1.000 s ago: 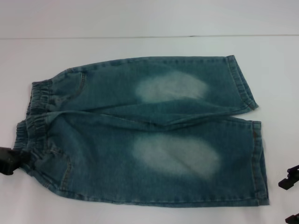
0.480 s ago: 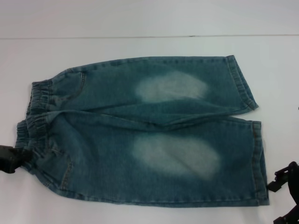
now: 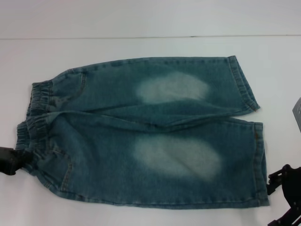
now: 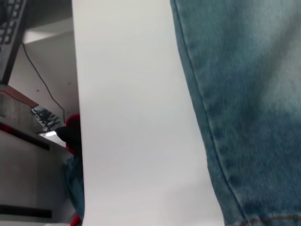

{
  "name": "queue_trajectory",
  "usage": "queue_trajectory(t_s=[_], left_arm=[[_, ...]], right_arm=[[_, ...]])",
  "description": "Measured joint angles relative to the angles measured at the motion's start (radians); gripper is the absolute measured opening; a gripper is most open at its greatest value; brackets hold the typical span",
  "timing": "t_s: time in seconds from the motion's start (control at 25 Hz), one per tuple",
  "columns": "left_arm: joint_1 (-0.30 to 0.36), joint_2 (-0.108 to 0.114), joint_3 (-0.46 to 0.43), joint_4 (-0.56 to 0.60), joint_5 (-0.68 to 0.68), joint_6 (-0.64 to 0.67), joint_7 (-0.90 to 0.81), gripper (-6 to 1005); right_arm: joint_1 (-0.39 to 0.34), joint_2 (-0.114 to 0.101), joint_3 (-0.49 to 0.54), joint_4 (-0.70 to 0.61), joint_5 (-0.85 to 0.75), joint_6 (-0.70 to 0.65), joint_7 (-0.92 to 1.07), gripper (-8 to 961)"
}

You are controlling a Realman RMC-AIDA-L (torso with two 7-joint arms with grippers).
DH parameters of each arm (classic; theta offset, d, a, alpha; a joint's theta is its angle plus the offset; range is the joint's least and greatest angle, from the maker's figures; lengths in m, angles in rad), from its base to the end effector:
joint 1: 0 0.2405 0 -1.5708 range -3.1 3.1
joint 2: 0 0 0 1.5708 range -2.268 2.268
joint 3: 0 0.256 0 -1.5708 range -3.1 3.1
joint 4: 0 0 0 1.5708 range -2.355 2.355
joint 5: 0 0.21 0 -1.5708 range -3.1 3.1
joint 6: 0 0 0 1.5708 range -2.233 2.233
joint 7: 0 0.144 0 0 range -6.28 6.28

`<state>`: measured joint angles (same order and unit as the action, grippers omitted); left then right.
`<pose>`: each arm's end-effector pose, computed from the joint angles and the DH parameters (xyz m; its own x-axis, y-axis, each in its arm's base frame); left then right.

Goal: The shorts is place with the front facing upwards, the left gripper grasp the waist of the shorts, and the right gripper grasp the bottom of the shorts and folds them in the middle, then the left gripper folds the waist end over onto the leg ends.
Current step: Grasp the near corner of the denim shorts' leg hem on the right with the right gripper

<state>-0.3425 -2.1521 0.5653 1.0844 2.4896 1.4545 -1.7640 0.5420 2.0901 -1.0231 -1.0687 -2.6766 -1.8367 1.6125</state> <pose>-0.3532 0.2875 0.0516 0.6694 0.7074 0.2268 0.7193 -0.5408 -0.4360 0.2737 0.2935 0.0133 0.8923 -0.2538 0.3732 -0.3011 -0.9508 0.0732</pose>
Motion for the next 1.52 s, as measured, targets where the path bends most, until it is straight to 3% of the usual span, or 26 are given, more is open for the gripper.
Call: queue_trajectory(t_s=[0.76, 1.16, 1.52], left_arm=[[-0.007, 0.003, 0.012, -0.024, 0.0, -0.013, 0.002, 121], [-0.006, 0.003, 0.006, -0.024, 0.0, -0.012, 0.001, 131], [0.003, 0.002, -0.013, -0.02, -0.017, 0.012, -0.008, 140]], right_arm=[[-0.025, 0.001, 0.023, -0.011, 0.081, 0.021, -0.079, 882], [-0.038, 0.001, 0.017, -0.02, 0.08, 0.03, -0.101, 438], [-0.088, 0.001, 0.025, -0.07, 0.111, 0.008, -0.136, 111]])
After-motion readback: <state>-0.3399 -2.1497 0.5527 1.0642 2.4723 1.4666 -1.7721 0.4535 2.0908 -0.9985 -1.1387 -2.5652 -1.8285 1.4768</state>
